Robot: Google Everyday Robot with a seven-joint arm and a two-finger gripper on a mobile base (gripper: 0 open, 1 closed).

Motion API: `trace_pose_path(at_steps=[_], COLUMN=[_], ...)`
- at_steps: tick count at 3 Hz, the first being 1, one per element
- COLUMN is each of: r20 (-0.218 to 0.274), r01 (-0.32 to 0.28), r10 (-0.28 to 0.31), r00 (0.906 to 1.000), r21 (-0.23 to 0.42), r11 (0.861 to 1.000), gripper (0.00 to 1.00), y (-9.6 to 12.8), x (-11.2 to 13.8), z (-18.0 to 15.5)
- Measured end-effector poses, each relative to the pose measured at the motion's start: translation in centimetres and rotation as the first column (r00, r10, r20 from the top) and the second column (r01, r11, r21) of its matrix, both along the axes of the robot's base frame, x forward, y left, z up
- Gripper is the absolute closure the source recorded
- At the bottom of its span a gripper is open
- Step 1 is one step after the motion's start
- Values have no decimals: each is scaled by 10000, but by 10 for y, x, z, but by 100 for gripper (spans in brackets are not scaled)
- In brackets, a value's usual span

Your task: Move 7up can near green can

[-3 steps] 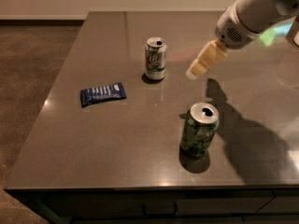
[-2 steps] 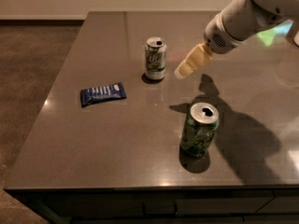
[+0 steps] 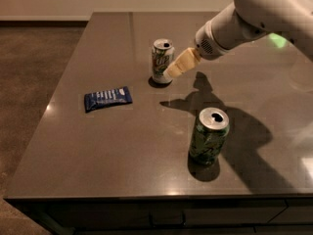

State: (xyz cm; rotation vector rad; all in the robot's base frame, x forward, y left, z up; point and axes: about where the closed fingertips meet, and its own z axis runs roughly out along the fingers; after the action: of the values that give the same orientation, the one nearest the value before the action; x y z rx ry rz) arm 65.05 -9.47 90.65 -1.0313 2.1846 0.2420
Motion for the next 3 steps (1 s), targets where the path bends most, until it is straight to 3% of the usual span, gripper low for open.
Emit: trace_pose_path(at_steps=[3], r20=[204], r01=[-732], r10=[716], r00=[9972], r21=[951], r11=[9928], gripper=[0], y=[59], x=[22], z=[-5])
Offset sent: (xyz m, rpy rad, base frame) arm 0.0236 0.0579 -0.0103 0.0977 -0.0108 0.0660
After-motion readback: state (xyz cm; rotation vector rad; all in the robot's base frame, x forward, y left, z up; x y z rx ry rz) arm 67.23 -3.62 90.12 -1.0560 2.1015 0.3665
